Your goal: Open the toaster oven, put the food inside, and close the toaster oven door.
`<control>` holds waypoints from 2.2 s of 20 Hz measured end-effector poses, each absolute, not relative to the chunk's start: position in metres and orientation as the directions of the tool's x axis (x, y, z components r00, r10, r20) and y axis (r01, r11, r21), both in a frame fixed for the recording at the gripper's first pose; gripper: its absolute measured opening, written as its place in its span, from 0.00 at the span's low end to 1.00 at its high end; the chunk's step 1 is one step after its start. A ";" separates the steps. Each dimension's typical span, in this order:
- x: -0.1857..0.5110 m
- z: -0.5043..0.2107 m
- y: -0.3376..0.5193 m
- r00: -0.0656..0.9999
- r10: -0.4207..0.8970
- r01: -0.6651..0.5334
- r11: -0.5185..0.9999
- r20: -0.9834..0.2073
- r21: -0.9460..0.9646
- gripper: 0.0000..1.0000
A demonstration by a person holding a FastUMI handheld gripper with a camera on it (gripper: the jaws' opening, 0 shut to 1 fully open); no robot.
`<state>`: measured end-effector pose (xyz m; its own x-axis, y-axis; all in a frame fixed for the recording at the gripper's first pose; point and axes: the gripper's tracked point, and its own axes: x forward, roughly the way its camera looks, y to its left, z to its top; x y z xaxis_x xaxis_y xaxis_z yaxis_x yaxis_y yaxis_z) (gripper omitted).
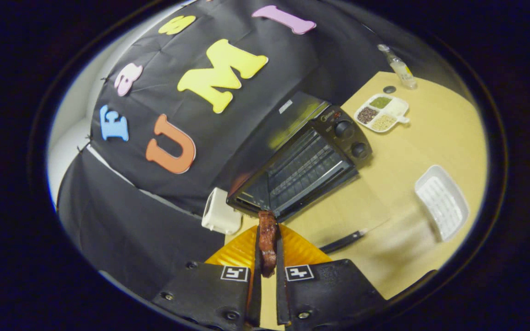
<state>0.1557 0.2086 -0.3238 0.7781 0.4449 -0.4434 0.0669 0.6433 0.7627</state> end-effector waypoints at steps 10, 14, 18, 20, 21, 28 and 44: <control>0.309 -0.397 0.206 0.916 0.215 0.221 0.432 -0.338 0.874 0.16; 0.337 -0.419 0.212 0.914 0.181 0.252 0.450 -0.364 0.857 0.17; 0.346 -0.426 0.215 0.912 0.139 0.261 0.528 -0.385 0.808 0.18; 0.345 -0.431 0.217 0.901 0.128 0.265 0.596 -0.415 0.758 0.20; 0.345 -0.436 0.217 0.890 0.131 0.264 0.632 -0.437 0.728 0.21; 0.323 -0.435 0.217 0.857 0.112 0.115 0.910 -0.503 0.399 0.91; 0.137 -0.362 0.161 0.862 0.137 -0.110 0.990 -0.488 0.083 0.99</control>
